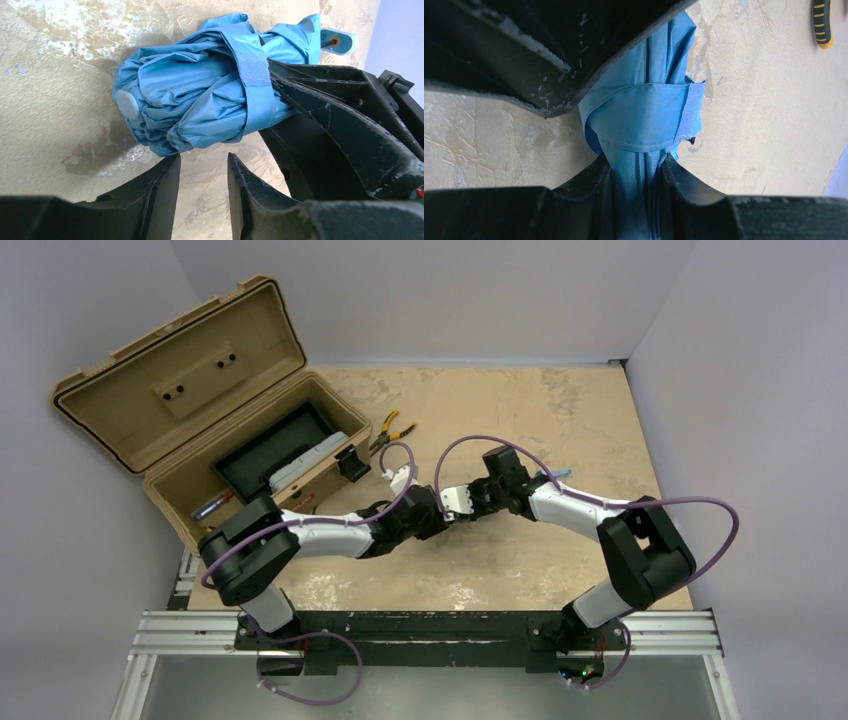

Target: Put away the umbrella

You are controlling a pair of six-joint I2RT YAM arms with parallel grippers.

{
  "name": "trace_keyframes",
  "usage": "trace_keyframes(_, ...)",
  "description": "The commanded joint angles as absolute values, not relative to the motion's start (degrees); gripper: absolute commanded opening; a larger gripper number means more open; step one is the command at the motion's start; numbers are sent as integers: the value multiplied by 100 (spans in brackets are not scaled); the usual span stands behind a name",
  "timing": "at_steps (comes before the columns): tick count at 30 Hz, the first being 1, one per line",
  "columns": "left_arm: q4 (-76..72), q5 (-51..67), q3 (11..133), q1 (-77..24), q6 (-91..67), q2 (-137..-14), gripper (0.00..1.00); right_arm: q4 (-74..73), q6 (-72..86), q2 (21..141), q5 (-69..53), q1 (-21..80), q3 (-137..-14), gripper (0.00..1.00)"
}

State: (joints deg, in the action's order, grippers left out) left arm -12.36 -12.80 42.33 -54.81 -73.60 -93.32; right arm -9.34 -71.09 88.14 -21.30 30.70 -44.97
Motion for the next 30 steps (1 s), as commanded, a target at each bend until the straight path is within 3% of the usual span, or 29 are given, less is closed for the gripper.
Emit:
trace_keyframes(1,-1556,-1545,4353,-5554,-7495,-9210,39,-1723,-6551,8927,-2039,3049,-4280,0)
trace_keyframes(15,-1267,-1777,4723,-5546,-8121,-9739,40,-1567,-6224,8565,-2341,3040,-4164,0)
trace_keyframes(19,-1078,-1831,4793,-5523,-8114,-9850,35,-1459,-6088,8496,-2389,3041,-4153,0)
trace_keyframes(25,-1315,-1647,4796,-5478,-7908,-10027,14,-1327,-5907,8353,-2416,3041,-4188,0)
trace_keyframes(30,-1430,-1363,4902,-5460,-7380,-10062,11,-1171,-5795,8306,-2372,3035,-4281,0)
